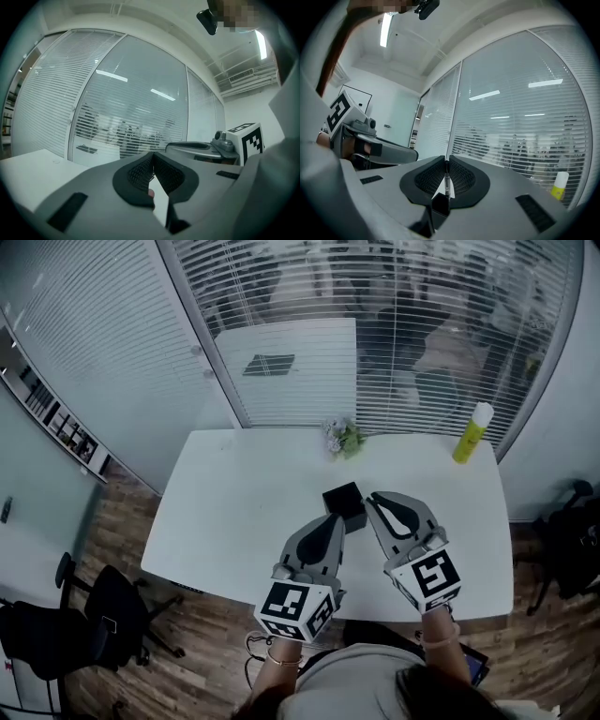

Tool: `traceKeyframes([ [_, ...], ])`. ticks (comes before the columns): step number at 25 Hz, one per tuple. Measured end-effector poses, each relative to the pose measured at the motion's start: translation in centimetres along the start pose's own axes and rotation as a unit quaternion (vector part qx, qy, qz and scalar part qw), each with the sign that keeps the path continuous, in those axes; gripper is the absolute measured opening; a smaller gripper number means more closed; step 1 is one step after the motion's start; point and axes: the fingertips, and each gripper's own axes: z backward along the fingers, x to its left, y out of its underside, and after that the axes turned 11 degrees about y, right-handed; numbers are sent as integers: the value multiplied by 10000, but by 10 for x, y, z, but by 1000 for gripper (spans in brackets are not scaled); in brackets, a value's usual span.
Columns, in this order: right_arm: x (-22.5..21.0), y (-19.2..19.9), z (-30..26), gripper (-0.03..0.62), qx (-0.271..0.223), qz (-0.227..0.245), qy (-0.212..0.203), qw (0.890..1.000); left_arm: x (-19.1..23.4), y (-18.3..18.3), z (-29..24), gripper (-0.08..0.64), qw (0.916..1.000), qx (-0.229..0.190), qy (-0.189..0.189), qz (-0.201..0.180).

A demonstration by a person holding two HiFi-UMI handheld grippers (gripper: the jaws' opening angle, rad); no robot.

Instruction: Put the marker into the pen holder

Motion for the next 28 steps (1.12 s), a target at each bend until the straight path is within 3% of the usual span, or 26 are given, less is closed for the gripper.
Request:
traceKeyframes([
  [28,3,101,-64,54,984,-353,-393,9937,46,36,-32,20,9987,199,-319,356],
])
